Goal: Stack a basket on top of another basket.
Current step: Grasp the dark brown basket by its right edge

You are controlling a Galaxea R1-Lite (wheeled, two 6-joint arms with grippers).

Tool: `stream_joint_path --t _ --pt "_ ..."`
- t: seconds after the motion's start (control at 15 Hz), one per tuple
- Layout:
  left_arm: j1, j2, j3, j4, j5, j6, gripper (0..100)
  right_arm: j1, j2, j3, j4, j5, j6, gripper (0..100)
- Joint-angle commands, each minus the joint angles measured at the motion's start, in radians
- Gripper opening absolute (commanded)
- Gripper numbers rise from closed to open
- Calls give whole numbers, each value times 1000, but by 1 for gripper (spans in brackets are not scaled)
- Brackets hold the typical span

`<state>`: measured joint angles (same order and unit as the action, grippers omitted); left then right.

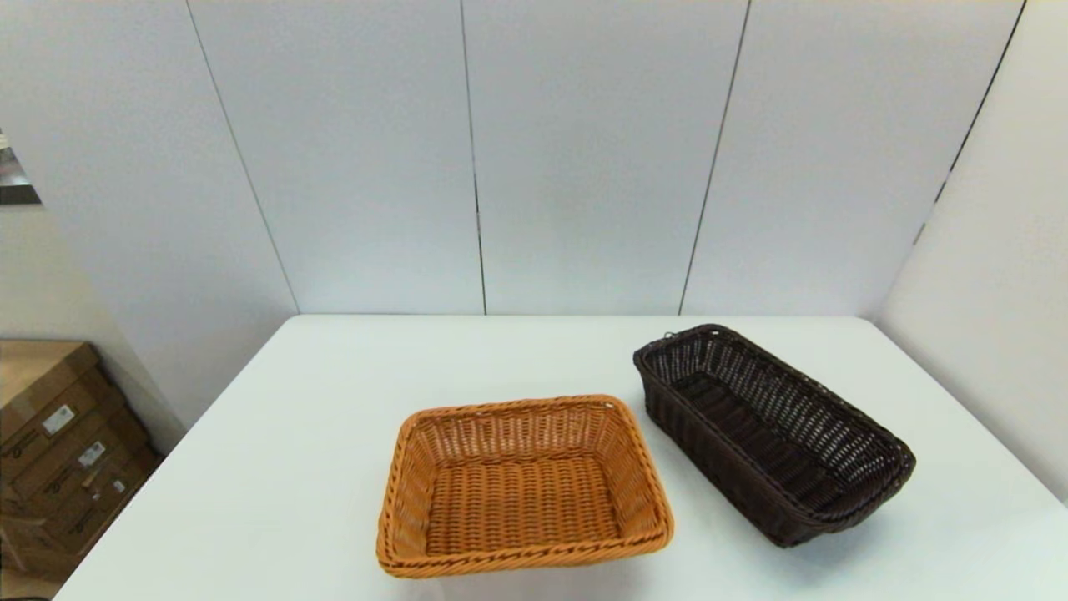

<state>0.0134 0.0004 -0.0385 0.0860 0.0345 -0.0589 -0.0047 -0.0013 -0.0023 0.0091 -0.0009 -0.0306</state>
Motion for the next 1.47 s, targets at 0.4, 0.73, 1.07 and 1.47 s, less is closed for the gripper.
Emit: stream_joint_path --t 0.4,0.73,1.07,1.47 --pt "0 -2 2 1 4 -7 100 -92 718 -627 374 -31 -35 100" --pt "0 -2 2 1 4 -5 100 -26 1104 -826 519 -53 84 100" --pt "0 -2 2 1 4 -10 100 244 1505 -975 566 -212 614 100" --pt "0 -2 2 1 2 -21 100 258 1681 -1050 623 -255 913 100"
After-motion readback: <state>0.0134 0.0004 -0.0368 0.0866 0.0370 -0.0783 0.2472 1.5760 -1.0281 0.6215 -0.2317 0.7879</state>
